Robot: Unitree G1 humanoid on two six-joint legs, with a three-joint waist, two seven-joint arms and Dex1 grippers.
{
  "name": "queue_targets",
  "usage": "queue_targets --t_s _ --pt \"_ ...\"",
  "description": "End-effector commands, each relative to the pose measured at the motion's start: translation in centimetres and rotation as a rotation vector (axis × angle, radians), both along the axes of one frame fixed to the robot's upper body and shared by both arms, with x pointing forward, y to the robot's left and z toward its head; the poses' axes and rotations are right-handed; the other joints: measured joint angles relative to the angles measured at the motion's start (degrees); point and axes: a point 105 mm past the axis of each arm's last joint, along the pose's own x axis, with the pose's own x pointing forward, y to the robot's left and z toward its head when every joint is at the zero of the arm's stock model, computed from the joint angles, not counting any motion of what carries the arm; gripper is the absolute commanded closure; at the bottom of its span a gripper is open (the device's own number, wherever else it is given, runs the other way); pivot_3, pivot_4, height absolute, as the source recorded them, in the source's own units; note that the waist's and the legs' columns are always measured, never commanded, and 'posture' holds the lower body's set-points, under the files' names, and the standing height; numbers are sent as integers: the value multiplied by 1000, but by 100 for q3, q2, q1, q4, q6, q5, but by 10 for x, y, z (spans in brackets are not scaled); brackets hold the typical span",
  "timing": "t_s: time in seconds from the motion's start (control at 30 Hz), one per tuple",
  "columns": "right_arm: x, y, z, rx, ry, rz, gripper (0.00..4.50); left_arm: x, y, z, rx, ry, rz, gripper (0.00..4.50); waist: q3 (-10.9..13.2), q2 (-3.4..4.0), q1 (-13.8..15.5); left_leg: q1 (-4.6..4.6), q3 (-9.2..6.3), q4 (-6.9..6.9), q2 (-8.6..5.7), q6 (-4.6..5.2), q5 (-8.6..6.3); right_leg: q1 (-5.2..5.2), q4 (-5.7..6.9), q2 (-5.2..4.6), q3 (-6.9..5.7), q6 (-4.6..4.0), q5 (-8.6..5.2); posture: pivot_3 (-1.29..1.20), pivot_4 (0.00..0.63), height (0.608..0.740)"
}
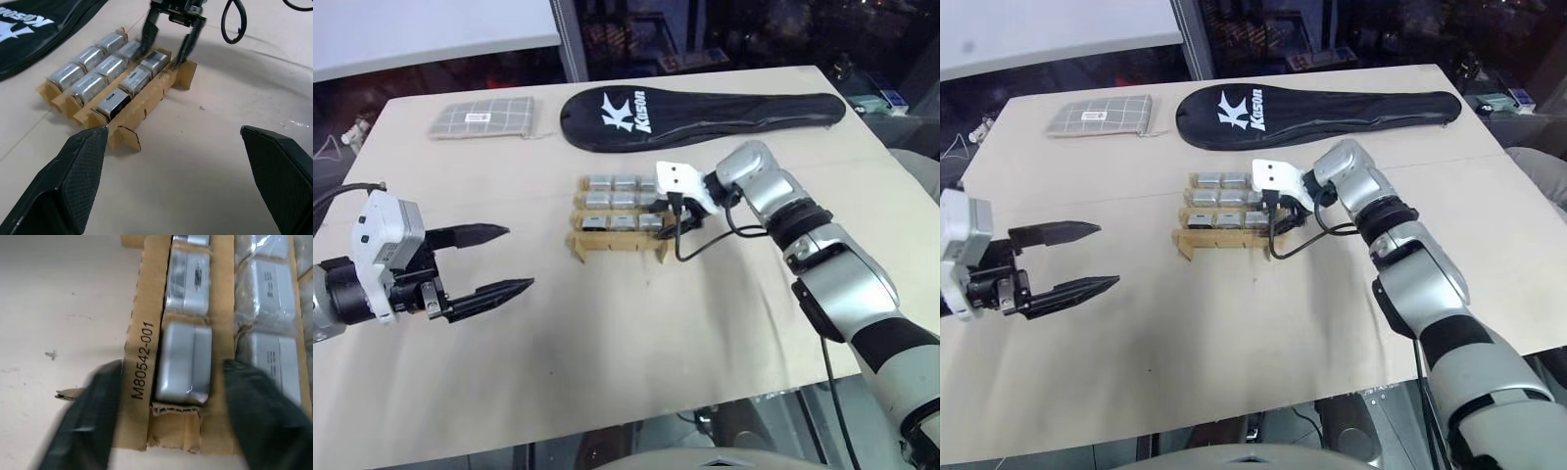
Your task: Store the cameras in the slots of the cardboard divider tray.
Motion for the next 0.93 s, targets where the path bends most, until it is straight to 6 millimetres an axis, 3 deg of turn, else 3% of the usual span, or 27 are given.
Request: queue_targets --t_s 0.03,0.13,0.23,0.37,0.4,0.5,0.57,0.63,0.83,0.93 --pt "3 -3 37 119 -74 10 530 -2 -1 3 19 -28 23 0 2 3 1 -1 0 0 0 0 0 0 0 0 0 -1 1 0 150 740" --pt "-4 -14 53 237 -81 21 530 3 6 -5 27 -19 111 0 3 5 29 -2 -4 2 0 -1 1 1 1 -2 -3 -2 1 0 150 740" --pt "-31 -53 50 371 -8 -1 530 2 9 -24 12 -42 189 0 -4 2 73 -7 -18 2 -1 -1 0 3 -2 -9 -16 -1 1 0 150 740" --pt "-58 -102 28 439 24 -161 530 -15 5 -52 -79 11 218 0 -8 5 126 -53 -24 8 -8 -10 -2 -18 -24 -41 -26 1 2 0 150 740" --pt "-61 -108 26 452 33 -190 530 -16 6 -57 -71 9 233 0 -6 7 132 -57 -21 9 -11 -10 -2 -26 -27 -49 -24 1 2 0 150 740" --pt "-65 -152 -1 459 18 -423 530 -29 7 -94 36 61 254 0 -9 14 120 -47 -3 8 -8 3 -8 -32 -16 -41 -7 0 2 0 150 740" --pt "-82 -184 -24 420 39 -531 530 -40 -3 -113 -3 88 247 0 -12 16 144 -30 21 10 -4 6 -10 -8 -18 -19 -7 -7 -7 0 150 740" --pt "-98 -206 -36 469 71 -618 530 -43 -14 -117 -74 47 248 0 -21 1 195 -21 32 16 -3 8 -9 6 -18 -10 -11 2 -30 0 150 740" --pt "-130 -221 -57 475 45 -715 530 -37 -12 -125 -112 -74 339 0 -23 7 170 13 57 55 20 11 -9 37 0 12 -5 8 -33 0 150 740" --pt "-136 -225 -62 488 37 -758 530 -37 -14 -129 -137 -68 369 0 -21 1 130 52 70 50 38 10 -14 85 -3 21 0 9 -36 0 150 740"
